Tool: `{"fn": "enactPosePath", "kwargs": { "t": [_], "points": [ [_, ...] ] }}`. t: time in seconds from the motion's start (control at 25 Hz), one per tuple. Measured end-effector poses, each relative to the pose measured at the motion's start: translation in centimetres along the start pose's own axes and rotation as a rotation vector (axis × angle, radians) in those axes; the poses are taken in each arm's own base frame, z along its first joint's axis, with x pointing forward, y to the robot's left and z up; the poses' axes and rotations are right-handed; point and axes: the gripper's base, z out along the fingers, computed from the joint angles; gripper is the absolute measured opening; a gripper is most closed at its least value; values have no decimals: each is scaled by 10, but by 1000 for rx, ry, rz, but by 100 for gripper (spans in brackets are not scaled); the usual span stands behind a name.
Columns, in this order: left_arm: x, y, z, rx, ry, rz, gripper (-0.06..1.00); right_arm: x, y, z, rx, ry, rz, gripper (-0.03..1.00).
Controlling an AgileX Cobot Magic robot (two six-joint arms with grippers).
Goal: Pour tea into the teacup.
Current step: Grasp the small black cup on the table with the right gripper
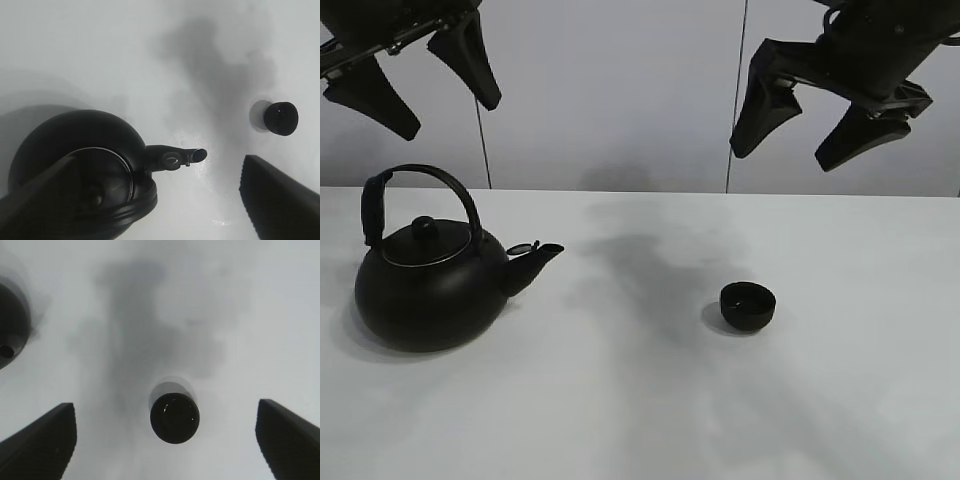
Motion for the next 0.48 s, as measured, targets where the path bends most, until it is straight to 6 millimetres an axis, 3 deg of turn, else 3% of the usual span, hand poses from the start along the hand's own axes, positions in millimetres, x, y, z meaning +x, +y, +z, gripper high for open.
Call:
{"fn": "enactPosePath", "kwargs": {
  "t": [0.2, 0.32, 0.48],
  "points": [
    [0, 0, 0, 0, -1, 0, 63, 1, 0, 0, 3, 13, -10, 67],
    [0, 0, 0, 0, -1, 0, 63, 4, 5, 4, 54, 52, -104, 67],
    [0, 0, 0, 0, -2, 0, 63, 12, 20, 31, 161, 166, -224, 67]
  ]
}}
